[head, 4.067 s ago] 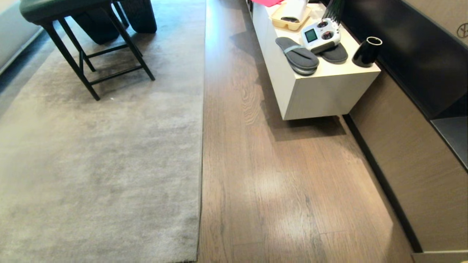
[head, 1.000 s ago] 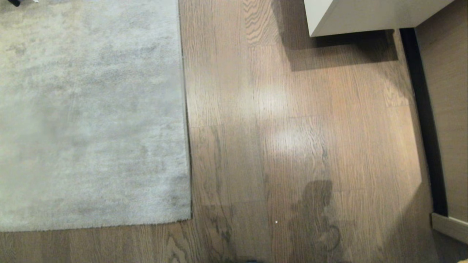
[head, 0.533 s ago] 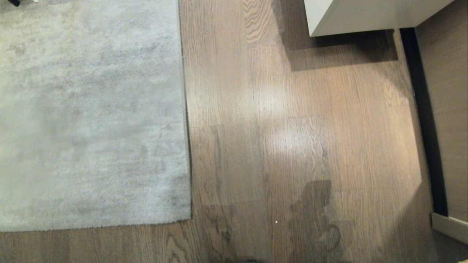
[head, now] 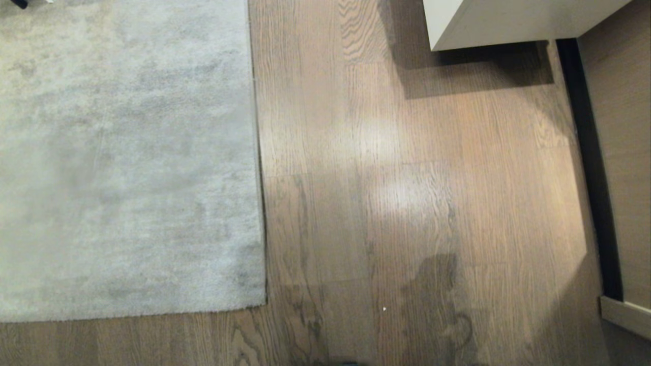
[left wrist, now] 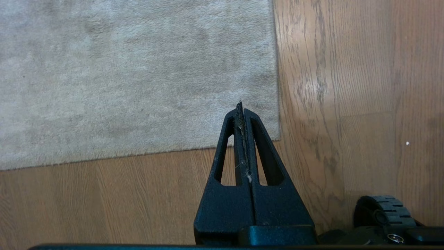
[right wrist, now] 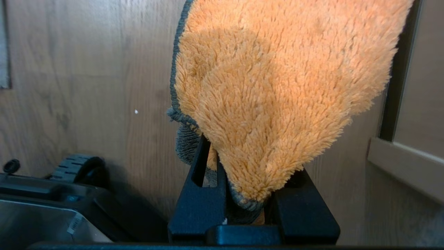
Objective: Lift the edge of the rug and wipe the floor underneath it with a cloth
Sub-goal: Put down the rag
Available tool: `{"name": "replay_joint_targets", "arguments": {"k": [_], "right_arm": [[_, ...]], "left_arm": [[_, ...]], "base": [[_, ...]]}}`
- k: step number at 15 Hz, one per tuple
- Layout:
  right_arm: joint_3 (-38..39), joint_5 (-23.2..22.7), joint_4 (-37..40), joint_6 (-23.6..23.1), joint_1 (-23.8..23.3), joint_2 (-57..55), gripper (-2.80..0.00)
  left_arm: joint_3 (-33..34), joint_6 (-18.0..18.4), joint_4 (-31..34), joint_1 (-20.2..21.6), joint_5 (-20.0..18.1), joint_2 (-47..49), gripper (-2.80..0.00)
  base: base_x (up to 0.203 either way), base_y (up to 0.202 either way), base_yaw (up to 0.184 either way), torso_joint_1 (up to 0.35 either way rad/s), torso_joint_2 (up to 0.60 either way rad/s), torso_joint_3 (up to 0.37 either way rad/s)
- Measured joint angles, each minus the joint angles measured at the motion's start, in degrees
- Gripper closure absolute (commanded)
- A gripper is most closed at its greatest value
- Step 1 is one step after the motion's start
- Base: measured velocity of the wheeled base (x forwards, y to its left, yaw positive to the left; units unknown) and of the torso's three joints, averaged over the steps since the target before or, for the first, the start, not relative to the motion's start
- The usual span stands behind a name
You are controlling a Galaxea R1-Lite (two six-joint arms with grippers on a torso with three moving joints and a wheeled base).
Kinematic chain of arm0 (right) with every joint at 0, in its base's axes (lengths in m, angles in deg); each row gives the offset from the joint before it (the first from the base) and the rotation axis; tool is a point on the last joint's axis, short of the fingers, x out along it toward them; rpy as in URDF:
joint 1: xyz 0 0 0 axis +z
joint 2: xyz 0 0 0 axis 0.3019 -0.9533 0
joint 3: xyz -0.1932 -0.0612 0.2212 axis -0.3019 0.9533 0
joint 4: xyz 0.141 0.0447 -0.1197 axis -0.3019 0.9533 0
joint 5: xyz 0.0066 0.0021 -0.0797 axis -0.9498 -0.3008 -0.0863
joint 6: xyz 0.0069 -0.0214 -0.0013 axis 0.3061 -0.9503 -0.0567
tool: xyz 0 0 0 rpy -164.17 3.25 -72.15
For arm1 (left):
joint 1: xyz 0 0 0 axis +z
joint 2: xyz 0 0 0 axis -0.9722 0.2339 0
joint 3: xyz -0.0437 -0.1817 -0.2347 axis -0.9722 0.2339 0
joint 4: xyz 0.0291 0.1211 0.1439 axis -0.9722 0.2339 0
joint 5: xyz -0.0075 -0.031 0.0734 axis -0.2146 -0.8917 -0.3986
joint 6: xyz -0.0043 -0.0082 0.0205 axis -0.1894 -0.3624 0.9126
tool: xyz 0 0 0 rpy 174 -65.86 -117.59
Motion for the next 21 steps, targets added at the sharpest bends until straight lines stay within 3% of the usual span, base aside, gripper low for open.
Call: {"name": "replay_joint_targets", "arguments": {"k": [8,21], "right_arm": [[-6.4,-1.9,-4.8,0.1,0.9,-16.1,0.0],[-7.1,-2.0,-50.9,1.8,1.0,-71.0,0.0]], "left_arm": [[0.0,0.0,0.0,0.0,0.0,0.0,0.0],[0.0,0.0,0.0,0.0,0.0,0.0,0.0]], "base": [[0.0,0.0,0.0,0.0,0.0,0.0],[0.0,0.0,0.0,0.0,0.0,0.0]]}}
